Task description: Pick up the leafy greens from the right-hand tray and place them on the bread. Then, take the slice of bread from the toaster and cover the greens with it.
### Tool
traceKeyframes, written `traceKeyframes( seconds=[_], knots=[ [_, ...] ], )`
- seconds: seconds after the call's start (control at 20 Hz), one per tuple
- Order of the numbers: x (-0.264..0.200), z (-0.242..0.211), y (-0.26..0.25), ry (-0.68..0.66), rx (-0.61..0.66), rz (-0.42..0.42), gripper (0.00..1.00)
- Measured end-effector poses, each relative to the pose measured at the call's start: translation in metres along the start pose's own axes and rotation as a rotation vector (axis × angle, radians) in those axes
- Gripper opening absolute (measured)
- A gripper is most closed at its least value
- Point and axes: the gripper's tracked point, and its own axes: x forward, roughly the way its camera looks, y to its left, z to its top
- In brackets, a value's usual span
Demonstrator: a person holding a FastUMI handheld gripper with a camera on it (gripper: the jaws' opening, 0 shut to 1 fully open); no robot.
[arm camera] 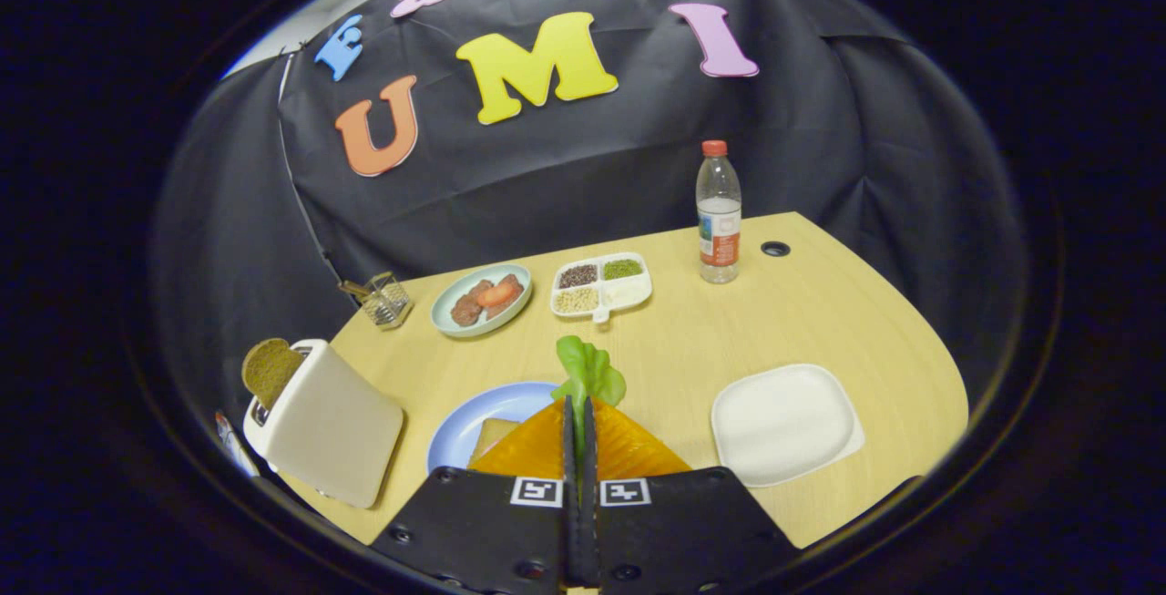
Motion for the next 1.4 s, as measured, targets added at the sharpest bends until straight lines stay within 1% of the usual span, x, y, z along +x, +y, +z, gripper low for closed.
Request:
traceKeyframes(
  seconds=[0.2, 0.3, 0.45, 0.55, 0.6, 0.65, 0.85, 0.9, 0.95, 1.0, 1.1, 1.2, 1.4],
  knots=[
    [0.013, -0.005, -0.006, 0.003, -0.050, -0.085, 0.01],
    [0.020, -0.012, -0.002, 0.008, -0.059, -0.101, 0.00],
    [0.028, -0.026, 0.017, 0.024, -0.041, -0.086, 0.01],
    [0.028, -0.028, 0.036, 0.007, -0.014, -0.059, 0.01],
    [0.028, -0.028, 0.045, 0.001, 0.003, -0.043, 0.05],
    [0.028, -0.028, 0.053, -0.003, 0.014, -0.031, 0.05],
    [0.033, -0.032, 0.075, -0.010, 0.032, 0.009, 0.15],
    [0.035, -0.034, 0.080, -0.006, 0.041, 0.024, 0.25],
    [0.036, -0.038, 0.080, -0.001, 0.051, 0.023, 0.32],
    [0.037, -0.040, 0.081, -0.001, 0.062, 0.027, 0.33],
    [0.041, -0.044, 0.081, 0.000, 0.066, 0.018, 0.50],
    [0.037, -0.041, 0.082, -0.035, 0.043, 0.012, 0.60],
    [0.013, -0.024, 0.087, -0.145, 0.008, -0.013, 0.87]
  ],
)
